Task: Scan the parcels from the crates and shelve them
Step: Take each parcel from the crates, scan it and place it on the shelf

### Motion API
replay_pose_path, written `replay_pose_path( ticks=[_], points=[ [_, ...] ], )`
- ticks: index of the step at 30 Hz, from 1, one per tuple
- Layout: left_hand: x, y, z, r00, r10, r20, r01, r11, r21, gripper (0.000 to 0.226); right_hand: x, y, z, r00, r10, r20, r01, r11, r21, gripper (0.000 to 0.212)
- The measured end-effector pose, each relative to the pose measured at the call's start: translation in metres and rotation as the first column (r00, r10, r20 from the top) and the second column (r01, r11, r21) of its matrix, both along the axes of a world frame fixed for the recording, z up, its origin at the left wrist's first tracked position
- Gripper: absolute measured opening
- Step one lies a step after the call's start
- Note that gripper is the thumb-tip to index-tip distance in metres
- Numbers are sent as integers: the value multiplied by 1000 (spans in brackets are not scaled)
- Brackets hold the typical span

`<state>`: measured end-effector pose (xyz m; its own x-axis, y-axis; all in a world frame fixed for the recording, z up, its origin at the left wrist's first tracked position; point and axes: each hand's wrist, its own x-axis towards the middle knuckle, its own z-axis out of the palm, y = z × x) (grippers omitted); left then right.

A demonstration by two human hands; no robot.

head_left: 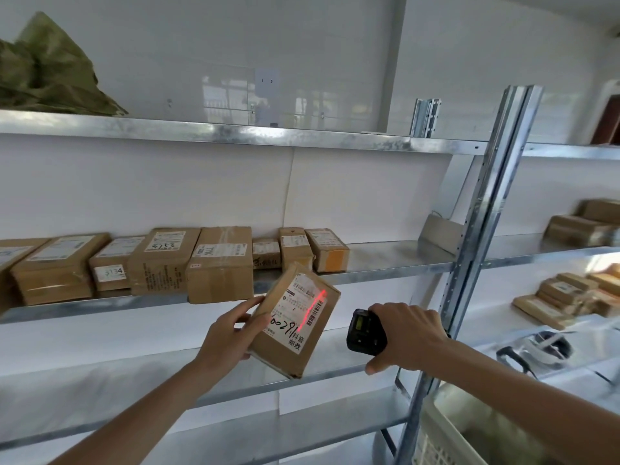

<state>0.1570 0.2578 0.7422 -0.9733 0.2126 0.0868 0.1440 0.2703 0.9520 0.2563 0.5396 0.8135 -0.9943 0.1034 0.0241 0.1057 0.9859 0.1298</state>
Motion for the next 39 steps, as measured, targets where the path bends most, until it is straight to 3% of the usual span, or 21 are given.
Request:
replay_pose_path(
  ticks=[17, 21, 27, 33, 39],
  points=[
    [8, 49, 11, 1000, -21, -6, 21, 1000, 3, 40, 14, 45, 10, 1000, -15, -7, 15, 999, -38, 75],
    [10, 73, 16, 999, -37, 4, 37, 999, 27, 38, 14, 58, 4, 1000, 23, -15, -26, 974, -223, 80],
    [9, 127, 19, 998, -62, 1, 61, 997, 52, 33, 11, 72, -15, 993, 67, -98, -109, 839, -533, 85],
    [6, 171, 18, 986, -118, 117, 103, 986, 129, 32, 1, 106, -32, 965, -22, -263, -144, 792, -594, 89],
    [-12, 197, 21, 966, -226, 127, 218, 973, 71, 40, -14, 146, -32, 954, -84, -286, -133, 739, -660, 81]
  ],
)
